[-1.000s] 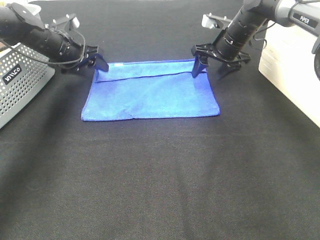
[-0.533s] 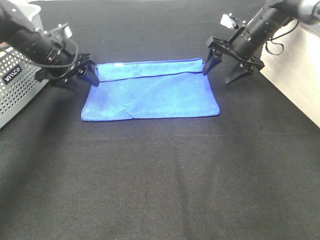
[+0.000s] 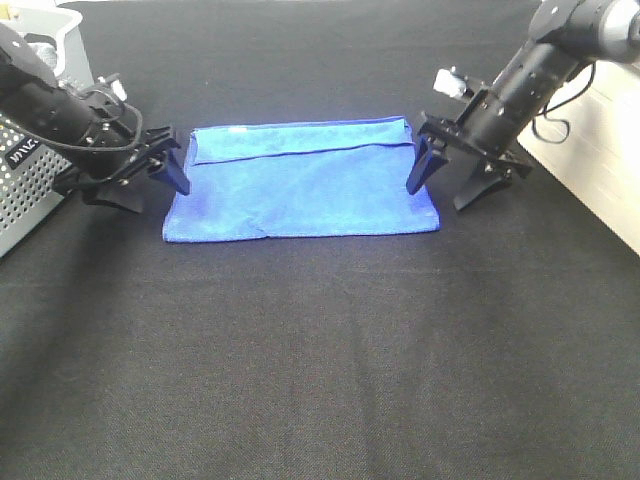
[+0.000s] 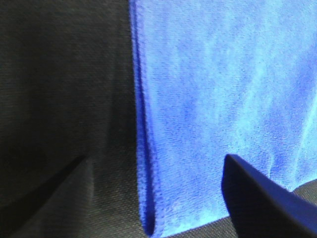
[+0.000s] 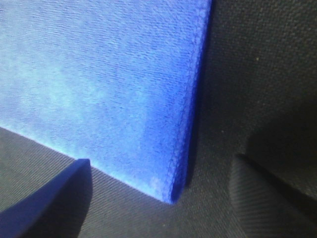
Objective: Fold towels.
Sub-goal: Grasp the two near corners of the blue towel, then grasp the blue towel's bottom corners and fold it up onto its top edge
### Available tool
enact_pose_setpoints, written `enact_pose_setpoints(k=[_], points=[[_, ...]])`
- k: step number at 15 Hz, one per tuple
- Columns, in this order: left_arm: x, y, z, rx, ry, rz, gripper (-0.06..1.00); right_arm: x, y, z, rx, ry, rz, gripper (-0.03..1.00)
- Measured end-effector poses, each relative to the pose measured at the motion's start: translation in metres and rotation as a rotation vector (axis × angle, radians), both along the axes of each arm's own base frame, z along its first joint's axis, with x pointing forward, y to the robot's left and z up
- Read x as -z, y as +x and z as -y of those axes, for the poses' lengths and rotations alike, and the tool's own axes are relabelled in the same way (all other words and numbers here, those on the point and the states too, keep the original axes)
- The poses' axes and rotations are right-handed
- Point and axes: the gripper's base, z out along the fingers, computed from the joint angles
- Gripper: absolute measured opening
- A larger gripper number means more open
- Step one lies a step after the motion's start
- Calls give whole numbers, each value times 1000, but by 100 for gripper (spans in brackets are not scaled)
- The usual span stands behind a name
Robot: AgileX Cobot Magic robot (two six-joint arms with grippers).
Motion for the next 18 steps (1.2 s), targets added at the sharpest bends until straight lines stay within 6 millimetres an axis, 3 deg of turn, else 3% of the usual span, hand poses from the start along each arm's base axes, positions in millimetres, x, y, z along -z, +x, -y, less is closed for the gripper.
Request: enact_pose_setpoints(k=[4, 8, 10, 11, 12, 13, 14, 18], points=[[18, 0, 13, 3, -26, -32, 71, 7, 1, -3, 27, 22, 25, 72], [19, 0, 29, 20, -34, -18, 66, 11, 1, -16, 25, 39, 38, 62], [22, -1, 32, 17, -45, -28, 50, 16, 2, -19, 40, 48, 40, 49], [25, -2, 32, 14, -52, -40, 37, 17, 3, -18, 50, 43, 38, 38], [27, -2, 32, 16, -54, -48, 13, 18, 3, -18, 61, 39, 35, 20], [29, -3, 33, 18, -55, -56, 3, 18, 3, -18, 66, 36, 32, 7], [29, -4, 32, 22, -61, -68, 1, 18, 3, -18, 76, 36, 26, 0], [24, -12, 4, 59, -91, -174, 1, 18, -4, -18, 52, 39, -43, 0]])
